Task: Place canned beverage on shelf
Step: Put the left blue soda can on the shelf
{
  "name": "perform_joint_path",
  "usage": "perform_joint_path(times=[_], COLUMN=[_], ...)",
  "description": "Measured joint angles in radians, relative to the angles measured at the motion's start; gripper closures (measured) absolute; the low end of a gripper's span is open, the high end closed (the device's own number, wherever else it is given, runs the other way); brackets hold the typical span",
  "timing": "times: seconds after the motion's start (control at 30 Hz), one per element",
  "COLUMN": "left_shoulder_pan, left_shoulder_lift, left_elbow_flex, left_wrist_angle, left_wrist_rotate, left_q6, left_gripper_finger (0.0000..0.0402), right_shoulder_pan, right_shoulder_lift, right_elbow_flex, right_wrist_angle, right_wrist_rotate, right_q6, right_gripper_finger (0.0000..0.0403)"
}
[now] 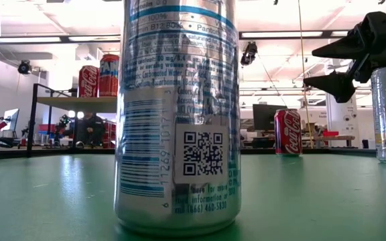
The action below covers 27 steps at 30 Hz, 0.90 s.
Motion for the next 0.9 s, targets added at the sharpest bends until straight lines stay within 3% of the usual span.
perform_joint_path(times=[0.3, 0.47, 0.9], left_shoulder_pan=[-0.006, -0.011, -0.011], left_shoulder_lift=[0.0, 0.012, 0.075], left_elbow_flex=[0.0, 0.0, 0.0], left_wrist_angle=[0.006, 0.021, 0.045], left_wrist_rotate=[-0.002, -0.001, 0.034], left_q6=[0.0, 0.0, -0.037], left_gripper_finger=[0.006, 0.0018, 0.0006], right_shoulder_pan=[0.0, 0.0, 0.0], right_shoulder_lift=[0.0, 0.0, 0.0], right_elbow_flex=[0.0, 0.0, 0.0], right_wrist_angle=[0.0, 0.0, 0.0], right_wrist_rotate=[0.0, 0.0, 0.0], right_q6=[0.0, 0.0, 0.0], right_gripper_finger=[0.0021, 0.0021, 0.0021])
